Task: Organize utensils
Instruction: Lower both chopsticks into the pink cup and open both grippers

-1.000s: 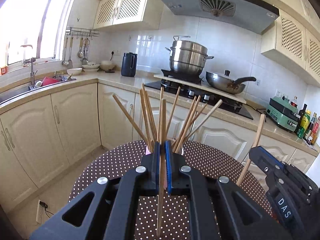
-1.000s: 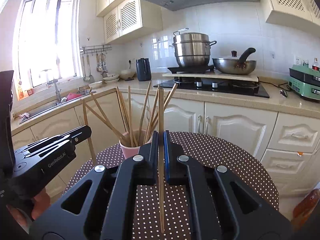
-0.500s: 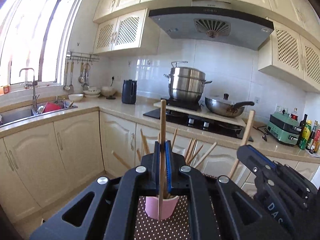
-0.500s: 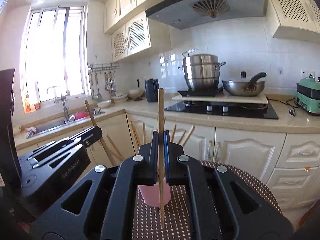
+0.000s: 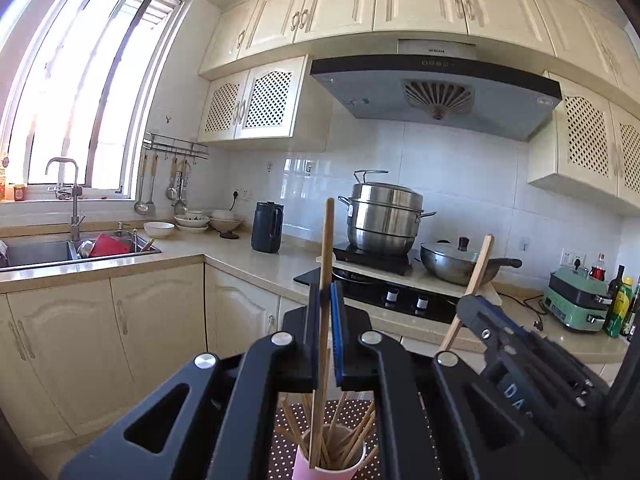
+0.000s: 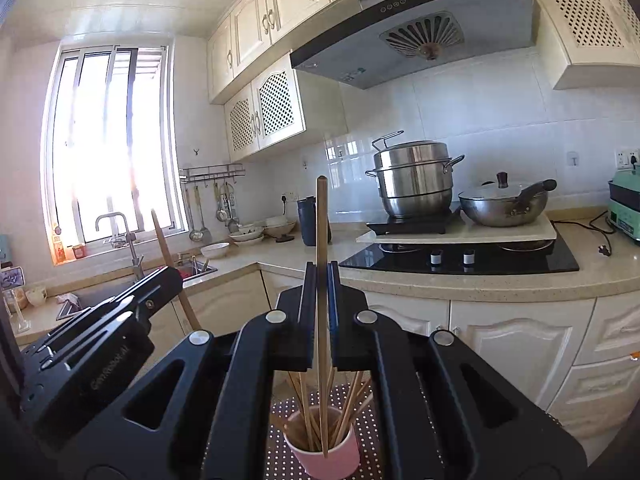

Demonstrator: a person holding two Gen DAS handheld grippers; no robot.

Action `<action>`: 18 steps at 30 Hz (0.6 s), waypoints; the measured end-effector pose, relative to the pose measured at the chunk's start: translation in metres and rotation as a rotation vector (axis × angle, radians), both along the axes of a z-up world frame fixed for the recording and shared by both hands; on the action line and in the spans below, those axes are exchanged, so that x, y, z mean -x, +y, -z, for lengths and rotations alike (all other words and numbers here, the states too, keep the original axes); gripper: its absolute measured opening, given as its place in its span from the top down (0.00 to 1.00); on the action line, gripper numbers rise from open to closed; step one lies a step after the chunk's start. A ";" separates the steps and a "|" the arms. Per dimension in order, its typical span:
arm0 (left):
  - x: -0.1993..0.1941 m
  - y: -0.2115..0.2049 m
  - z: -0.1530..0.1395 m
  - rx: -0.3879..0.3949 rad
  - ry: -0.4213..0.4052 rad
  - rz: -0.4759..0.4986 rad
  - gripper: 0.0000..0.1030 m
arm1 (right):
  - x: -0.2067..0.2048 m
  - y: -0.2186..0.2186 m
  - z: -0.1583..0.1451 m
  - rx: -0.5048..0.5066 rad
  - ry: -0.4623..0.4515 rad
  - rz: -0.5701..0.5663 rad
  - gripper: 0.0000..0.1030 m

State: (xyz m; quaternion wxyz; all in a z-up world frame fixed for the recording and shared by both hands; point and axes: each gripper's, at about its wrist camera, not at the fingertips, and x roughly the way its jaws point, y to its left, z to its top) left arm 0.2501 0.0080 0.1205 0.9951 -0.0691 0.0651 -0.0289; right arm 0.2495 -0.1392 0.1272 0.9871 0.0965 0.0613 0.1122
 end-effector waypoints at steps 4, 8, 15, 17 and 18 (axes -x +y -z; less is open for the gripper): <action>-0.012 0.000 0.000 0.017 -0.015 -0.004 0.94 | -0.018 0.006 0.009 -0.001 0.028 0.003 0.94; -0.026 0.001 0.017 0.015 0.008 -0.012 0.94 | -0.028 0.010 0.028 0.023 0.056 0.006 0.94; -0.045 0.000 0.058 0.006 0.096 0.013 0.94 | -0.038 0.017 0.064 0.072 0.157 -0.070 0.94; -0.043 0.001 0.066 -0.005 0.099 0.004 0.93 | -0.038 0.016 0.072 0.081 0.201 -0.093 0.93; -0.041 0.002 0.069 -0.018 0.097 0.002 0.93 | -0.037 0.015 0.076 0.084 0.224 -0.100 0.93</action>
